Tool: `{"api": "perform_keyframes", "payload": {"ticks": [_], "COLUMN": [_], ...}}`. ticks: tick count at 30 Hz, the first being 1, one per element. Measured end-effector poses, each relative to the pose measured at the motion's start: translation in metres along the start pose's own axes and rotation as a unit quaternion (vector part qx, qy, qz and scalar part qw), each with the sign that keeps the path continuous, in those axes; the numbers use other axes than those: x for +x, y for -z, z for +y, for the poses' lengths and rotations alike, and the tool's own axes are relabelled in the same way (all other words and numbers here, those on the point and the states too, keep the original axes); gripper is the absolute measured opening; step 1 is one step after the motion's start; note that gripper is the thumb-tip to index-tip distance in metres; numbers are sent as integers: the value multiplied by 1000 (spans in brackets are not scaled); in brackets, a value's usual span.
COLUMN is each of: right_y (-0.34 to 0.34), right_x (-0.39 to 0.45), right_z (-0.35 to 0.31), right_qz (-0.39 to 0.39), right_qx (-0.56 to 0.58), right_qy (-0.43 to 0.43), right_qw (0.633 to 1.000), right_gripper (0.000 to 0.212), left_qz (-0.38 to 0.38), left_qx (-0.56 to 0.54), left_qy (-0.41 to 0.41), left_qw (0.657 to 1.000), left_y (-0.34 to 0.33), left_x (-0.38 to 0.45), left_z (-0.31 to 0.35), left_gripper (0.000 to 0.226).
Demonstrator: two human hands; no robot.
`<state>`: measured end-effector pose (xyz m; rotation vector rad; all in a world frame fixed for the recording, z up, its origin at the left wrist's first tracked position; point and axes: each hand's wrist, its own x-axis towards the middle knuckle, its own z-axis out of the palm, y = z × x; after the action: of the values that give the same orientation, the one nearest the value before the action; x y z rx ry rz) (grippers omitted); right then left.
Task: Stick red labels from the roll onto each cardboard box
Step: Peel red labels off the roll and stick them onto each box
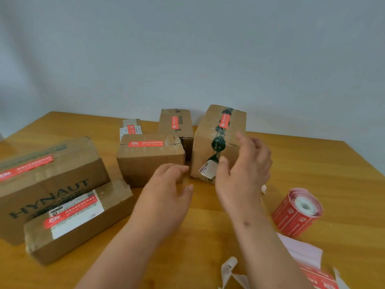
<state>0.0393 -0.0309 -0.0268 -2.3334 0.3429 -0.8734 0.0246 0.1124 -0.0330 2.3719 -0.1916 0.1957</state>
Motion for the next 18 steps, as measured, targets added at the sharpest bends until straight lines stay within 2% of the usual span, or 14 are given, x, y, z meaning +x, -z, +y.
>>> {"api": "perform_keyframes", "payload": {"ticks": [4,6,9,11,18], "right_y": [-2,-6,-15,-21,-34], "right_x": [-19,-28,-45,-58,-85], "right_z": [-31,-43,-59,-66,-78], "right_qz": [-92,-138,-228,-276,-353], "right_qx": [8,18,13,6,-15], "right_qy": [80,112,118,116,101], "right_qw": [992,984,966,954,930], "right_gripper": [36,32,36,38,35], "left_qz": [73,78,2,-46,-72], "left_qx": [31,82,230,285,320], "left_qy": [42,79,149,169,91], "left_qw": [996,990,962,942,940], "left_y": [33,53,76,80,68], "left_x": [-16,-26,-42,-52,-49], "left_z": [-14,-26,-48,-63,-100], "left_gripper": [46,48,58,63,68]}}
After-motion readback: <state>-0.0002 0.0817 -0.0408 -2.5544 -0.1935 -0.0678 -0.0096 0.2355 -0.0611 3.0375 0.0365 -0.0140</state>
